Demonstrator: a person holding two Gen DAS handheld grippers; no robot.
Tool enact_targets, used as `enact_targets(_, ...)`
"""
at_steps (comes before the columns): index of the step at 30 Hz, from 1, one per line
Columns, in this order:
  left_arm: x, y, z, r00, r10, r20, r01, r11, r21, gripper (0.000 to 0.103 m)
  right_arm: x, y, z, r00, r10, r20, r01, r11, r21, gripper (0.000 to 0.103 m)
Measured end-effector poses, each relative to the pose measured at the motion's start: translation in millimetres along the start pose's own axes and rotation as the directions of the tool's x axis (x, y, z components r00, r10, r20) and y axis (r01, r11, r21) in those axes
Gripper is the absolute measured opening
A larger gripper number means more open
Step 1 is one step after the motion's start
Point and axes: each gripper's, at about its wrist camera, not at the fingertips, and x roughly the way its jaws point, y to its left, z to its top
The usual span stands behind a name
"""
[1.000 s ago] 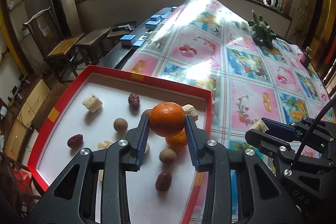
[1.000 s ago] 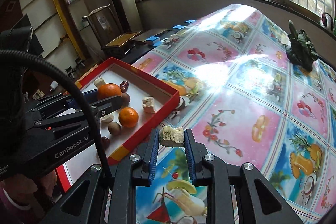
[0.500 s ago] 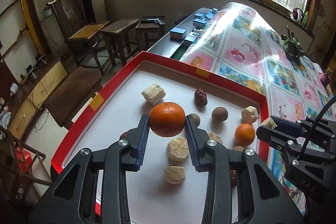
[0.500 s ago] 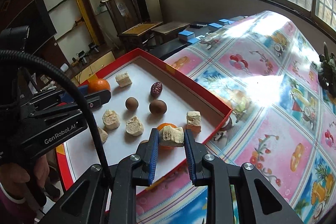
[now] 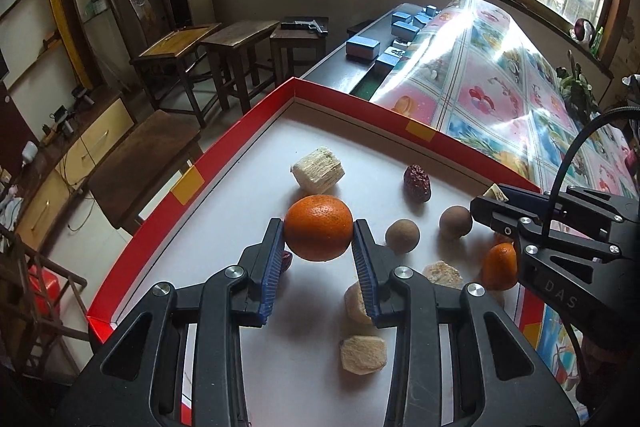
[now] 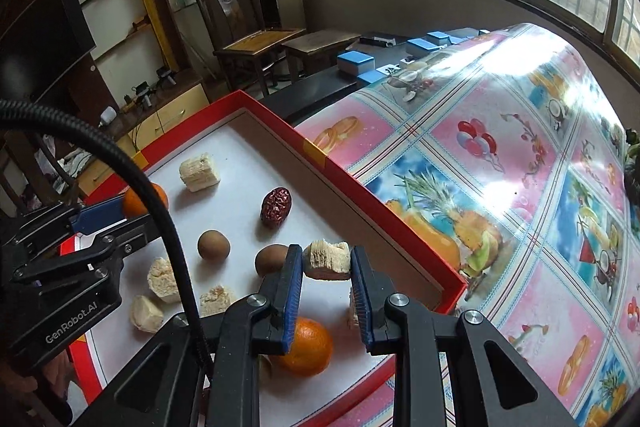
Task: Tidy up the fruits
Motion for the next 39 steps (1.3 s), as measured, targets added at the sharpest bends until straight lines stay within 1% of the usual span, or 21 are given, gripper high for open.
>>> enact_targets(2,2,-1,0,1.0,0.005,-0.001,-0.005,1.0,-0.002,0.034,5,0,1,1.0,-0.011,0.0,0.011,1.0,-0.004,0.023)
enact_targets(6,7,-2,0,1.0,0.019,-0.022,-0.02,1.0,-0.011,0.034,10,-2,-1,1.0,0.014,-0.009,-0.014,1.0,0.003,0.024)
enact_targets(10,7,-3,-1,0.999,0.022,-0.023,-0.023,1.0,-0.018,0.035,5,1,-5,1.0,0.018,-0.006,-0.018,1.0,-0.012,0.029)
enact_targets(11,7,-3,-1,1.0,0.018,-0.024,-0.019,1.0,-0.021,0.037,3,1,-6,1.0,0.021,-0.004,-0.021,1.0,-0.011,0.029)
enact_targets(12,6,-4,-1,1.0,0.022,-0.019,-0.022,1.0,-0.019,0.047,0,1,-7,1.0,0.018,-0.002,-0.018,1.0,-0.008,0.029)
enact_targets(13,4,-6,-1,1.0,0.026,-0.009,-0.026,1.0,-0.015,0.053,-3,1,-8,1.0,0.014,0.002,-0.014,1.0,-0.007,0.03)
enact_targets(14,0,-7,-1,1.0,0.026,0.006,-0.026,1.0,-0.014,0.062,-8,1,-10,1.0,0.01,0.01,-0.01,1.0,-0.007,0.03)
enact_targets(15,-4,-7,-1,0.999,0.025,0.021,-0.024,1.0,-0.016,0.064,-13,1,-12,1.0,0.008,0.018,-0.008,1.0,-0.004,0.03)
enact_targets(23,-31,-20,-12,0.996,0.043,0.076,-0.043,0.999,0.0,0.064,-50,-2,-36,0.995,0.015,0.094,-0.021,0.998,0.06,0.038)
enact_targets(25,-39,-26,-17,0.995,0.044,0.093,-0.045,0.999,0.006,0.064,-58,-2,-44,0.994,0.001,0.112,-0.01,0.997,0.073,0.039)
enact_targets(27,-48,-31,-22,0.992,0.044,0.117,-0.046,0.999,0.013,0.064,-67,-5,-53,0.991,-0.001,0.133,-0.012,0.995,0.1,0.042)
enact_targets(28,-53,-35,-25,0.99,0.045,0.131,-0.048,0.999,0.02,0.064,-71,-6,-56,0.99,-0.002,0.143,-0.014,0.993,0.114,0.047)
enact_targets(31,-70,-41,-34,0.981,0.055,0.185,-0.061,0.998,0.026,0.064,-82,-6,-68,0.987,-0.014,0.162,-0.008,0.991,0.137,0.048)
enact_targets(32,-75,-43,-36,0.978,0.052,0.201,-0.058,0.998,0.027,0.065,-85,-6,-72,0.987,-0.021,0.162,-0.002,0.99,0.139,0.048)
enact_targets(33,-80,-44,-39,0.976,0.045,0.214,-0.052,0.998,0.026,0.07,-88,-6,-76,0.986,-0.024,0.167,0.0,0.99,0.141,0.048)
enact_targets(35,-89,-45,-44,0.972,0.032,0.232,-0.037,0.999,0.02,0.075,-96,-6,-83,0.983,-0.022,0.182,-0.006,0.988,0.153,0.048)
enact_targets(37,-97,-46,-49,0.968,0.028,0.249,-0.033,0.999,0.014,0.075,-104,-5,-89,0.981,-0.027,0.193,-0.005,0.987,0.162,0.049)
enact_targets(39,-104,-48,-54,0.964,0.039,0.262,-0.046,0.999,0.019,0.075,-109,-4,-94,0.978,-0.048,0.204,0.015,0.986,0.164,0.054)
